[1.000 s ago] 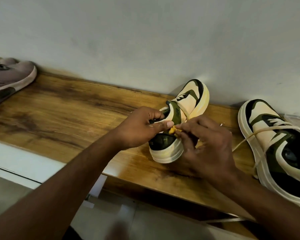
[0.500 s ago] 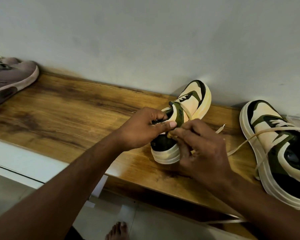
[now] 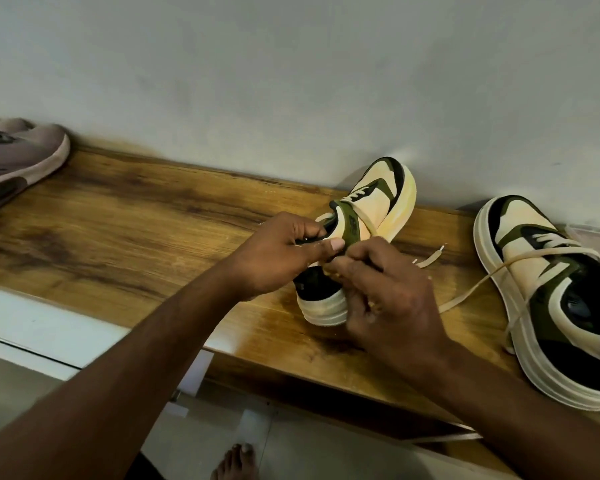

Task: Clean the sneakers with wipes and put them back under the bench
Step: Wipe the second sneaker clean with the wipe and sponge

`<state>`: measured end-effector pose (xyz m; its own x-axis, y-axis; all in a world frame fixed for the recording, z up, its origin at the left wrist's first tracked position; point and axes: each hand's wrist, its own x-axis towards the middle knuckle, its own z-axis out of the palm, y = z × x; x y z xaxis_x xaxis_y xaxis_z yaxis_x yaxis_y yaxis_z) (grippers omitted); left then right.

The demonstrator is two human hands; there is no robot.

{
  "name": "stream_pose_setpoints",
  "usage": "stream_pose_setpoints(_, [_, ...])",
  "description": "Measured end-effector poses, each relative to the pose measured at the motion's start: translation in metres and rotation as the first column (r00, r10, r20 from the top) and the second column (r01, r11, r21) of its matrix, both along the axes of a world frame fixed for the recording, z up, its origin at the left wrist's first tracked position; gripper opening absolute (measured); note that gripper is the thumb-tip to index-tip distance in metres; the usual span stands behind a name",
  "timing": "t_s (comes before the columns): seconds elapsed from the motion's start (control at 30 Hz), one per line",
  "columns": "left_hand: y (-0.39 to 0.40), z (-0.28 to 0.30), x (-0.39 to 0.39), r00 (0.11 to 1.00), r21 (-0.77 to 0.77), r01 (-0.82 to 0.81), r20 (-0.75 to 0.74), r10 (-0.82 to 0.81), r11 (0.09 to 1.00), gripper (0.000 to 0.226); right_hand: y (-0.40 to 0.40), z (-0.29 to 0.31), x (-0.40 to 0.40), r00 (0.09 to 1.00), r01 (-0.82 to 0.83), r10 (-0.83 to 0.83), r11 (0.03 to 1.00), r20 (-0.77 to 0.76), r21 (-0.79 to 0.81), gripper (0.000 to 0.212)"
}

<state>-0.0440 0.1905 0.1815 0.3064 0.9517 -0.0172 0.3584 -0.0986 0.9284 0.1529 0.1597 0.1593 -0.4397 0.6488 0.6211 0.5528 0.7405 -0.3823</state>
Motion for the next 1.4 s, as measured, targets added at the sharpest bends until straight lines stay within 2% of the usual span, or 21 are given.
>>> stream_pose_setpoints(0.07, [-0.001,-0.001,0.001,1.0,-0.019,-0.006,0.015,0.006,1.0,0.036,-0.012,-0.004,-0.006,0.997,-0.06,0.059,0.998,0.056,0.012,0.018])
stream_pose_setpoints(0.17, [-0.001,0.0,0.002,1.0,-0.042,-0.004,0.016,0.005,0.999,0.034,-0.016,-0.005,-0.009,0.974,-0.116,0.105,0.992,0.198,0.042,0.023])
stream_pose_setpoints(0.37, [0.001,0.0,0.003,1.0,-0.046,-0.019,0.005,0.019,0.999,0.035,0.015,0.007,0.012,0.996,0.075,-0.075,0.997,0.041,-0.001,0.025])
stream_pose_setpoints(0.53, [0.002,-0.002,0.002,0.999,-0.065,-0.028,0.04,0.031,0.997,0.033,-0.003,0.0,-0.003,0.991,-0.066,0.063,0.998,0.121,0.02,0.022])
stream_pose_setpoints(0.8, [0.003,0.0,0.005,0.999,-0.09,0.0,0.053,0.005,0.996,0.03,-0.016,-0.008,-0.009,0.928,-0.211,0.139,0.961,0.346,0.18,0.028])
stream_pose_setpoints(0.87, [0.005,0.002,0.006,0.998,-0.087,0.009,0.066,-0.004,0.996,0.032,-0.007,0.0,-0.002,0.952,-0.148,0.105,0.98,0.286,0.133,0.028])
stream_pose_setpoints(1.0, [0.006,0.002,0.001,0.996,-0.13,0.008,0.089,0.004,0.992,0.038,0.019,0.003,0.017,0.997,0.07,-0.071,0.996,0.034,0.048,0.023])
stream_pose_setpoints(1.07, [0.007,0.001,-0.001,0.995,-0.148,-0.001,0.1,0.016,0.989,0.045,0.025,0.001,0.022,0.995,0.084,-0.083,0.996,-0.049,0.023,0.023])
stream_pose_setpoints(1.17, [0.01,-0.002,-0.006,0.992,-0.191,-0.027,0.116,0.049,0.981,0.04,0.008,-0.002,0.011,1.0,-0.026,0.026,0.999,-0.007,0.044,0.021])
stream_pose_setpoints(1.27, [0.012,-0.001,-0.014,0.986,-0.266,-0.051,0.141,0.091,0.963,0.041,-0.011,-0.007,0.0,0.976,-0.168,0.155,0.983,0.155,0.075,0.025])
stream_pose_setpoints(1.33, [0.014,-0.001,-0.019,0.986,-0.299,-0.048,0.137,0.092,0.953,0.046,-0.009,-0.009,0.004,0.968,-0.181,0.161,0.979,0.191,0.097,0.026])
stream_pose_setpoints(1.4, [0.016,-0.001,-0.023,0.987,-0.32,-0.034,0.138,0.082,0.947,0.039,-0.003,-0.01,0.01,0.979,-0.154,0.142,0.985,0.143,0.08,0.025])
